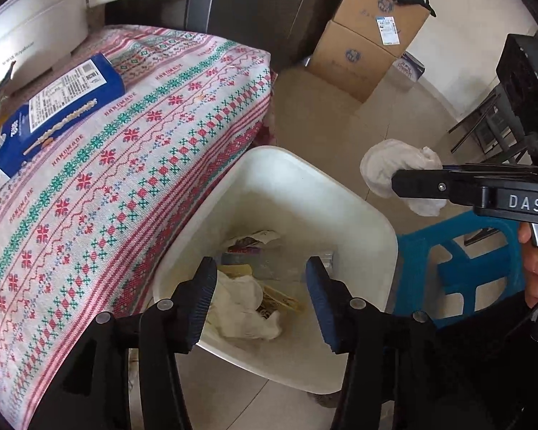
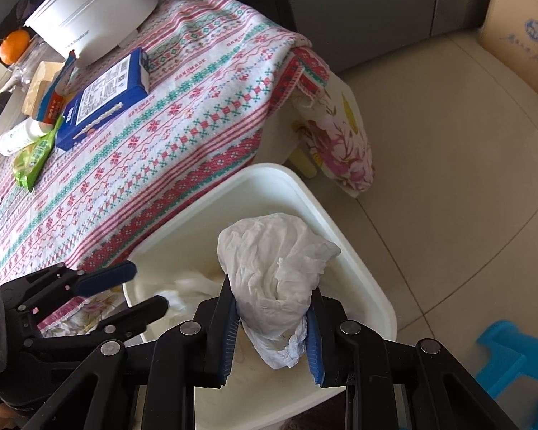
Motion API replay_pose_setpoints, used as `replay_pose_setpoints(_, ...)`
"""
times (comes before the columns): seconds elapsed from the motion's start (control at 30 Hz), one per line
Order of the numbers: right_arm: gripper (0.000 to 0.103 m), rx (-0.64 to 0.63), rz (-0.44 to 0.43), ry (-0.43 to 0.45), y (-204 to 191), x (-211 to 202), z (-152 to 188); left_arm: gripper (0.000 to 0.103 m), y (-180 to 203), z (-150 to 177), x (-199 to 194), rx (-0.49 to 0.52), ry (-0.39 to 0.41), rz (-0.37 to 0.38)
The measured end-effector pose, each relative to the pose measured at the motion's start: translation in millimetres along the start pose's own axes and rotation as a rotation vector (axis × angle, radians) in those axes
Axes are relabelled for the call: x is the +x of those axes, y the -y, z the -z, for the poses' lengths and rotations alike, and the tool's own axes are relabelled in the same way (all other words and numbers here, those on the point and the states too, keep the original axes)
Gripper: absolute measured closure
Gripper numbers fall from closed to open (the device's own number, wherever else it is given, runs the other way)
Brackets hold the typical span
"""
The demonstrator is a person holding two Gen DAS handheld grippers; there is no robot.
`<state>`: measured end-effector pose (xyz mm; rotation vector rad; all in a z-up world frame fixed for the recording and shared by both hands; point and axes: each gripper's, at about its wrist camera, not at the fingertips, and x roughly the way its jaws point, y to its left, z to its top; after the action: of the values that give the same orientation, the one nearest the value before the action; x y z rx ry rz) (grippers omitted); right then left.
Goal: Collect trash
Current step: 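Carry both tissues over the bin and open both grippers to drop them, then move both grippers back over the table toward the remaining items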
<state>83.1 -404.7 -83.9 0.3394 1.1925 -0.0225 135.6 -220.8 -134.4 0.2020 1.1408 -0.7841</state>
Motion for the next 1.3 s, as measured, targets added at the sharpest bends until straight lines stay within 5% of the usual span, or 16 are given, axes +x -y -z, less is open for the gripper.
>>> replay_pose_setpoints(0.43, 0.074, -0.03, 0.044, -0.075, -14, 28, -6, 0.045, -38, 14, -64, -0.021, 0.071, -0.127)
replay_pose_setpoints(0.9, 0.07, -0.03, 0.114, -0.139, -37, 63, -18, 0.03, -99, 38, -113, -0.135, 0.121, -0.26)
replay_pose_setpoints(0.97, 0.066, -0.02, 0.119, -0.134, -39, 63, -20, 0.029, -105, 43, -120, -0.146, 0.125, -0.272)
replay_pose_setpoints(1.1, 0.041, 0.01, 0.12, -0.119, -39, 60, -22, 0.027, -118, 49, -132, -0.179, 0.141, -0.282)
replay_pose_setpoints(1.3, 0.036, 0.021, 0.109, -0.094, -42, 52, -23, 0.026, -133, 55, -145, -0.224, 0.161, -0.296)
